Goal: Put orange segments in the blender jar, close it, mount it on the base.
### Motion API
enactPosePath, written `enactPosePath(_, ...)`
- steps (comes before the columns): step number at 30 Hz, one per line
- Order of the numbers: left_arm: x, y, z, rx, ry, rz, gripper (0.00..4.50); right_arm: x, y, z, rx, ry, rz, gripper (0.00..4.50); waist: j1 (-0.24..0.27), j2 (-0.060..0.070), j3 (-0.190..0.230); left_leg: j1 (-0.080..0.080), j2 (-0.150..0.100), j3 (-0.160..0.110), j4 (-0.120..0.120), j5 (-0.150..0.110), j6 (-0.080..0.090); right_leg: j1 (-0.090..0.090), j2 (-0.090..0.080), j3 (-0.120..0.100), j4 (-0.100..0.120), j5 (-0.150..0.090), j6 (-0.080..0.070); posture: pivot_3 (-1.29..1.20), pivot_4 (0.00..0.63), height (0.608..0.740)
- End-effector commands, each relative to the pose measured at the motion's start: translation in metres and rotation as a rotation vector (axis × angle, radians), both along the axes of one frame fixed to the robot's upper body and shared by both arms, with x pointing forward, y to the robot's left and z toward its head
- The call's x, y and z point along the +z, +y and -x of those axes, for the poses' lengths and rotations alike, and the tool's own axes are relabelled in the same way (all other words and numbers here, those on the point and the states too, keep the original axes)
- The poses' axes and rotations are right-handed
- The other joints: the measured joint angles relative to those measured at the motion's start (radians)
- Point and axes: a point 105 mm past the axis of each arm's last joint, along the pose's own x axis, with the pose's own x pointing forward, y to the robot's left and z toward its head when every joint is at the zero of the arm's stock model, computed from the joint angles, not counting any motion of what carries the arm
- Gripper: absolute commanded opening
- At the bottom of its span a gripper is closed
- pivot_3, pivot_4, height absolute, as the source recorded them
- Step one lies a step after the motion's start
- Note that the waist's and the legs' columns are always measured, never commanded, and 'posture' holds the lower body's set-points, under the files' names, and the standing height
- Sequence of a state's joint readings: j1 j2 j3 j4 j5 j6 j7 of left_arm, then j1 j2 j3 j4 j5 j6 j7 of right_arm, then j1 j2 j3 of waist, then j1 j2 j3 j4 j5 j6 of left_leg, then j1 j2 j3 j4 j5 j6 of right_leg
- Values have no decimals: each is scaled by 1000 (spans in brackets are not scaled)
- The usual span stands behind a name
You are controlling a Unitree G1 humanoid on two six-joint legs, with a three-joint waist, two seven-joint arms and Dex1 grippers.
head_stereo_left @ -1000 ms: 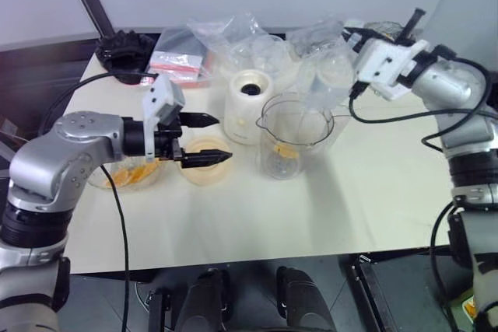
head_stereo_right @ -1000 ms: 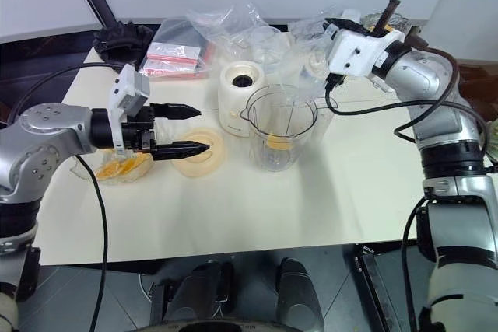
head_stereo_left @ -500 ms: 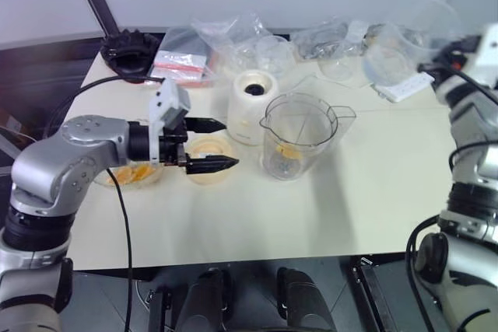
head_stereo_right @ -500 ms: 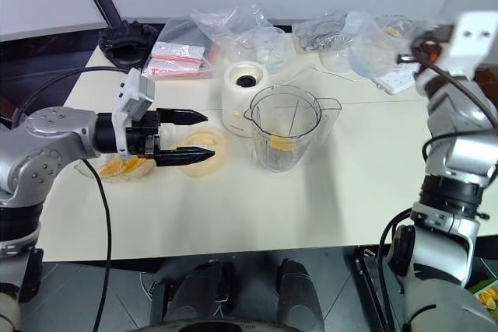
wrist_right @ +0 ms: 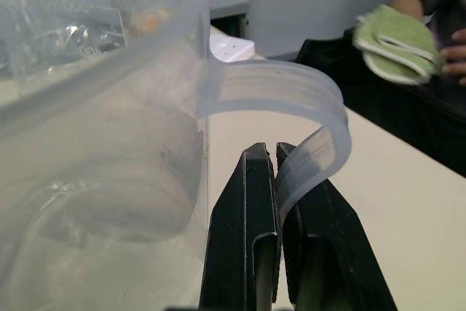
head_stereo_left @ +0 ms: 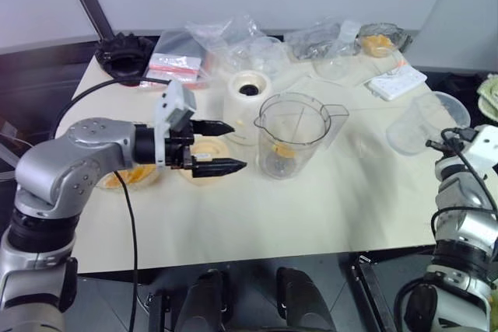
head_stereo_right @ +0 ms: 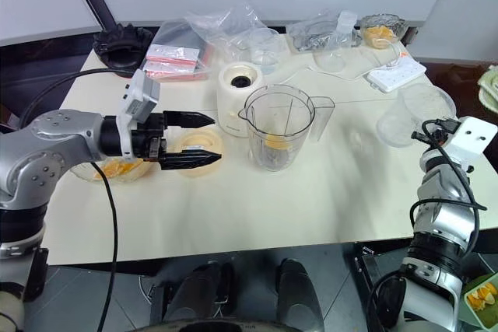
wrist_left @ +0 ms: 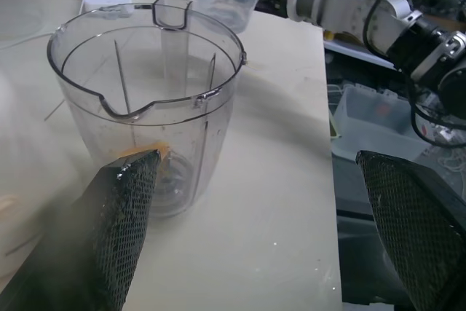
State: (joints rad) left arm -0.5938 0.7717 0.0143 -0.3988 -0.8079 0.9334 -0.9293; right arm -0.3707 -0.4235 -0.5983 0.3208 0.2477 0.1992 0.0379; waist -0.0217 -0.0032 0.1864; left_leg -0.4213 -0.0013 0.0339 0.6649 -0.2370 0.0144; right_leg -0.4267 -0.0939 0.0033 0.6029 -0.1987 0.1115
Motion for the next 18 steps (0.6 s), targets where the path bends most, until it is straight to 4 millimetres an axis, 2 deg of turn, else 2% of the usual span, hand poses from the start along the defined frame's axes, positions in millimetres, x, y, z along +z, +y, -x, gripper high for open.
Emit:
enactPosePath(1,6,-4,4,-19,-32,8,4500,-10,0,-5,-38,-10,11,55,0,0,0,0,0,0,0,0,0,0,0,0,0,0,0,0,150,740)
enactPosePath(6,4,-4,4,-11,-32,2,4500,-24,1,-11,-21,22,19,55,0,0,0,0,0,0,0,0,0,0,0,2,0,0,0,0,150,740)
enactPosePath(12,0,-2,6,-2,-25,-6,4500,-27,2,-12,-12,39,31,55,0,0,0,0,0,1,0,0,0,0,0,2,0,0,0,0,150,740)
enactPosePath(18,-3,-1,6,7,-21,-11,4500,-25,15,-7,-4,26,38,55,2,0,0,0,0,0,0,0,0,0,1,3,0,0,0,0,150,740)
